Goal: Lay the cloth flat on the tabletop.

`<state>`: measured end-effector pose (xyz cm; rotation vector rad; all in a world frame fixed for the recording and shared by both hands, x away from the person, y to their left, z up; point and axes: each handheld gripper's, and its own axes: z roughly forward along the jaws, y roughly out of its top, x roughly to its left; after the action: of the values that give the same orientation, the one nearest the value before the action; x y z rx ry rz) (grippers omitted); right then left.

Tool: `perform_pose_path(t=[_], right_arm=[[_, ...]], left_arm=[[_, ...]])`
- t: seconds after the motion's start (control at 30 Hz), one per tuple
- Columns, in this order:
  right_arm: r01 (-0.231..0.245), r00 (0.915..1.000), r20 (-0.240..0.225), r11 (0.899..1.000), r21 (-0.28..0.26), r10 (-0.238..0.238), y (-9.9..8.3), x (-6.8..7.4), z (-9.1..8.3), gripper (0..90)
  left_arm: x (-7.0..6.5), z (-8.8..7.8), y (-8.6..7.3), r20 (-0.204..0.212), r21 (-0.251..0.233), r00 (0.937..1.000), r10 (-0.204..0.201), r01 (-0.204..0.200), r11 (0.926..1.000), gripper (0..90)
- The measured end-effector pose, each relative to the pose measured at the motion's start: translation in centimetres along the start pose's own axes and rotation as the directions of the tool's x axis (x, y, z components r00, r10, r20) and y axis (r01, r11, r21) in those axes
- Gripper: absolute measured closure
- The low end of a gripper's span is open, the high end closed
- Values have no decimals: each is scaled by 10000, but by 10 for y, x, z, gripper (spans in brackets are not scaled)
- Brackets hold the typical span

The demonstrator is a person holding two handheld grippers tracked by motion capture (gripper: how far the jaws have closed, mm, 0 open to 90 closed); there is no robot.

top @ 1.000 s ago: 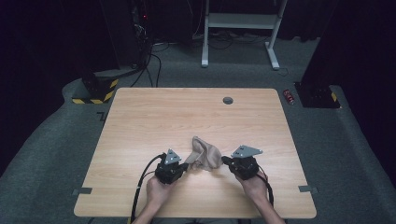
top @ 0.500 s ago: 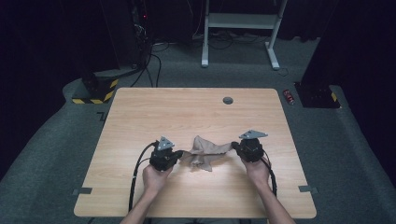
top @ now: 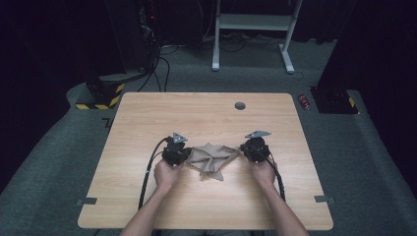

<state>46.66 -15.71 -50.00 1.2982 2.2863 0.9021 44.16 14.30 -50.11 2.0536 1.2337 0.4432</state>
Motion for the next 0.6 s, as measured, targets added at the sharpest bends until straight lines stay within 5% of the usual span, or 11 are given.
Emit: perform_pose_path(t=[0.07, 0.2, 0.3, 0.47, 0.5, 0.6], right_arm=[[-96, 9999, 48, 9998, 153, 95, -1, 0, 6, 845], [-390, 9992, -69, 9992, -4, 390, -1, 0, 3, 735], [44, 9993, -368, 9980, -627, -67, 0, 10, -16, 704], [720, 9924, -915, 9907, -1155, -828, -3, 30, -33, 695], [1172, 9834, -1248, 9862, -1171, -1317, -7, 43, -36, 690], [1597, 9718, -1579, 9815, -1051, -1751, -12, 58, -34, 675]], left_arm=[[0, 4, 1, -15, 142, 10000, -55, 55, 9999, 899], [-5, 0, 0, 183, 62, 9998, 84, -85, 9999, 761], [-16, -18, -4, 248, -286, 9987, 440, -432, 9987, 651], [-28, -31, -13, 380, -352, 9946, 968, -955, 9948, 595], [-35, -33, -18, 385, -233, 9899, 1363, -1354, 9905, 595], [-41, -29, -24, 433, -19, 9866, 1574, -1574, 9875, 597]])
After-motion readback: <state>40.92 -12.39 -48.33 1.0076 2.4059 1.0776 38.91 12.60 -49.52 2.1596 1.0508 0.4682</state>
